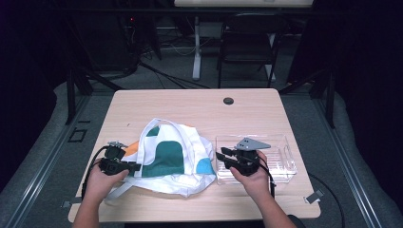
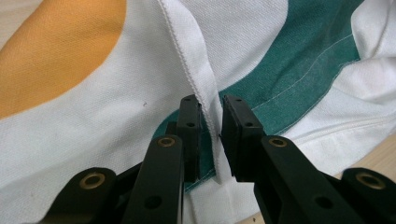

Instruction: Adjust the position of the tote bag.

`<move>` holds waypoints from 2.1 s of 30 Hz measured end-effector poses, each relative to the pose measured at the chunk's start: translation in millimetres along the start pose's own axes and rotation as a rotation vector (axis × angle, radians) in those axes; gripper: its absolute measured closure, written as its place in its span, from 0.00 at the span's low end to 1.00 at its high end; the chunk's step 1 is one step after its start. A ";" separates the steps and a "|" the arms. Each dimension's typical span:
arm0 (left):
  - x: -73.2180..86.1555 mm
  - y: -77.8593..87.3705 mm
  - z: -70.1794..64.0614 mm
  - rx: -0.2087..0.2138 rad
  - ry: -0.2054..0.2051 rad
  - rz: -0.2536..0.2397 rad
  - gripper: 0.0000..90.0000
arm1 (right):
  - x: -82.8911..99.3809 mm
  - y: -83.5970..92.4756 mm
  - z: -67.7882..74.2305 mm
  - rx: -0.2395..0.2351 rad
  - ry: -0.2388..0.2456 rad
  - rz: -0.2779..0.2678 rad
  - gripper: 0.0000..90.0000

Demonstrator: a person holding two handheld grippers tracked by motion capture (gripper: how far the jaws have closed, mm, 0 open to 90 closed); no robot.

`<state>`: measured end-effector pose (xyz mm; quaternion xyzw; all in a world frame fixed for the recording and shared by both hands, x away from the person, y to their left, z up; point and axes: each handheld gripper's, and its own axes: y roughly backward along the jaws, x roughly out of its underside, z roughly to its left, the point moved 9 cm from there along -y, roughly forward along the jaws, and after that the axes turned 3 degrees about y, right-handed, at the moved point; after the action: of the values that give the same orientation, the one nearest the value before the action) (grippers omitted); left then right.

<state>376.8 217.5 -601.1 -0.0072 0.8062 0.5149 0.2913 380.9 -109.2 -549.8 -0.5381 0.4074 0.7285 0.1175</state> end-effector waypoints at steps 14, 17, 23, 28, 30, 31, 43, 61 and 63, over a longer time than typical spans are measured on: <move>3.8 0.9 -1.5 0.032 0.010 0.010 0.90 | -0.6 -2.5 0.4 -0.006 0.000 -0.001 0.74; 4.1 1.5 -1.8 0.036 0.008 0.010 0.92 | -0.8 -2.4 0.1 -0.005 -0.003 -0.003 0.74; 3.5 3.0 -3.4 0.040 0.001 0.007 0.96 | -0.8 -2.9 -0.2 -0.003 -0.005 -0.006 0.74; 3.1 3.5 -4.3 0.042 0.003 0.003 0.97 | -0.9 -3.4 -0.1 -0.002 -0.006 -0.010 0.74; 3.0 3.8 -4.4 0.043 0.001 0.004 0.97 | -0.7 -3.6 -0.2 -0.001 -0.005 -0.008 0.74; 2.9 4.6 -4.9 0.044 -0.003 0.006 0.97 | -0.6 -3.5 -0.3 0.001 -0.003 -0.008 0.74; -0.2 12.7 -6.5 0.045 -0.008 -0.020 0.98 | -0.5 -4.0 -0.3 0.006 0.001 -0.006 0.73; -19.1 43.5 -10.8 0.057 -0.024 -0.148 0.98 | -8.8 -1.5 10.4 0.012 0.040 -0.002 0.75; -22.2 46.7 -9.8 0.059 -0.022 -0.167 0.98 | -8.9 -1.9 12.7 0.016 0.054 0.009 0.76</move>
<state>376.1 224.9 -549.0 -0.0602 0.8143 0.4650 0.3421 376.9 -96.4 -541.7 -0.5546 0.4186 0.7111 0.1073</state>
